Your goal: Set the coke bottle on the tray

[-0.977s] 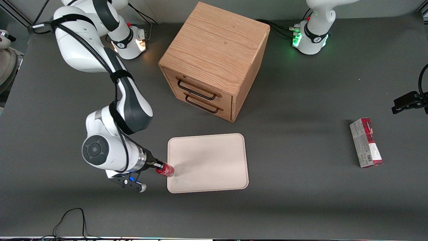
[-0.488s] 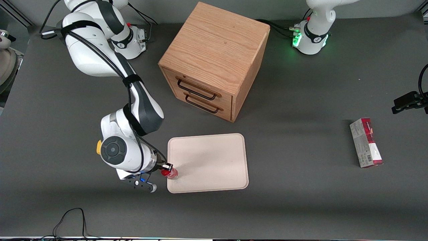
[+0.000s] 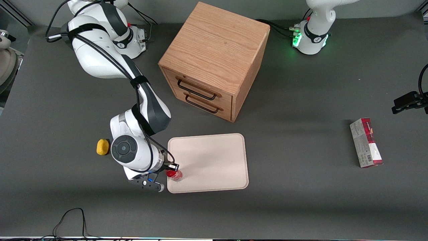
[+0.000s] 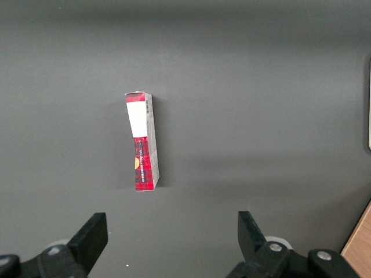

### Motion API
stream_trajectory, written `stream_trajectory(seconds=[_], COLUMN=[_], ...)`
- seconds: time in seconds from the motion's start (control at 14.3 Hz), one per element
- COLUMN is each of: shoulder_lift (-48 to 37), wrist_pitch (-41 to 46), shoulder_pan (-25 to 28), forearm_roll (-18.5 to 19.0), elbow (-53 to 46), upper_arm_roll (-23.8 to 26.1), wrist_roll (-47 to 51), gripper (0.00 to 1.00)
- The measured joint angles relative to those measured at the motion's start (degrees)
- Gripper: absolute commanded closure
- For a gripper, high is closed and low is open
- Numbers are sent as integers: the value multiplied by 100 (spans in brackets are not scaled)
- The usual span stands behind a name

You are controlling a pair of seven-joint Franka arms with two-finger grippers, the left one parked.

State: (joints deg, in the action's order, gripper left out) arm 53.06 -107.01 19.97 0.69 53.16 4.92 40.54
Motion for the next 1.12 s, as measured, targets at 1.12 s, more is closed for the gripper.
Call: stream_trajectory(seconds=[1.12], shoulder_lift=[-126], wrist_pitch=[177], shoulder_pan=[58], forearm_roll=[179], elbow=[-61], upper_arm_roll=[-25], wrist_roll=[-60], gripper=[0])
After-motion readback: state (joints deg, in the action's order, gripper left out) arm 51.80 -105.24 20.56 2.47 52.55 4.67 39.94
